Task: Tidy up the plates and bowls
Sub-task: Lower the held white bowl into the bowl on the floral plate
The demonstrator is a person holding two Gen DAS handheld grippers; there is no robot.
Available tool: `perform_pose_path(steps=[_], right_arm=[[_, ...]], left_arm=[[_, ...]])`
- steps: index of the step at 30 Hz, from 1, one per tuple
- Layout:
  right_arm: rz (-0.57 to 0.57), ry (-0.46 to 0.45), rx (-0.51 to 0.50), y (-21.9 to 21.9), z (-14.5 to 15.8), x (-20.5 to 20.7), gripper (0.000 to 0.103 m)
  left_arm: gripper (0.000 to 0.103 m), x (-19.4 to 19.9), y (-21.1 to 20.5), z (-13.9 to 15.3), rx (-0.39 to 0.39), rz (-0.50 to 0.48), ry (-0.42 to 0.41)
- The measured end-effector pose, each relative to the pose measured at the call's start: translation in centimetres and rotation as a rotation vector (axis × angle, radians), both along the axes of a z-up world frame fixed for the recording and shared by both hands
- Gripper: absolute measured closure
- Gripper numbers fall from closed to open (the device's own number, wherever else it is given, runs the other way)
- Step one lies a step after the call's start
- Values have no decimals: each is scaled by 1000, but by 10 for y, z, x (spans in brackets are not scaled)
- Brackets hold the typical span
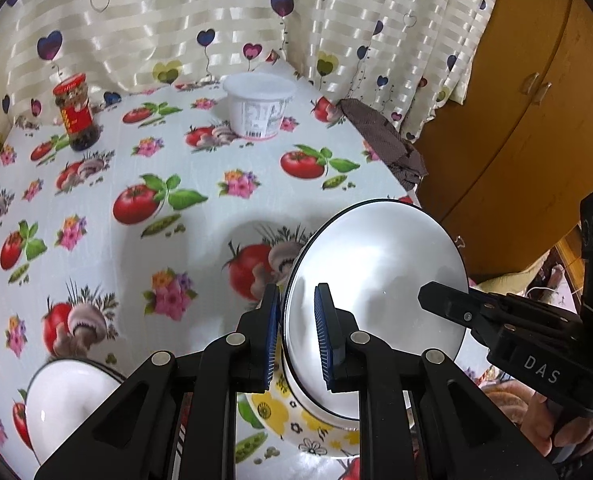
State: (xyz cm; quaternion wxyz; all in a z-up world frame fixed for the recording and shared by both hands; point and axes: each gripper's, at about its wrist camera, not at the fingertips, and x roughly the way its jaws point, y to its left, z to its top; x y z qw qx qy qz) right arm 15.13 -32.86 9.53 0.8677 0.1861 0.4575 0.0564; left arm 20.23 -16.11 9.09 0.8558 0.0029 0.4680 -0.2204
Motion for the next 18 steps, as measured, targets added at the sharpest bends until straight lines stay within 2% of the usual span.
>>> perform_pose_path(steps=[10, 18], right_arm=[[0, 31, 2, 3, -15, -10, 90], [-13, 45, -3, -1, -23, -13, 90]], left_arm=[[85, -8, 3, -22, 0, 4, 48], [85, -12, 0, -28, -6, -7, 61]])
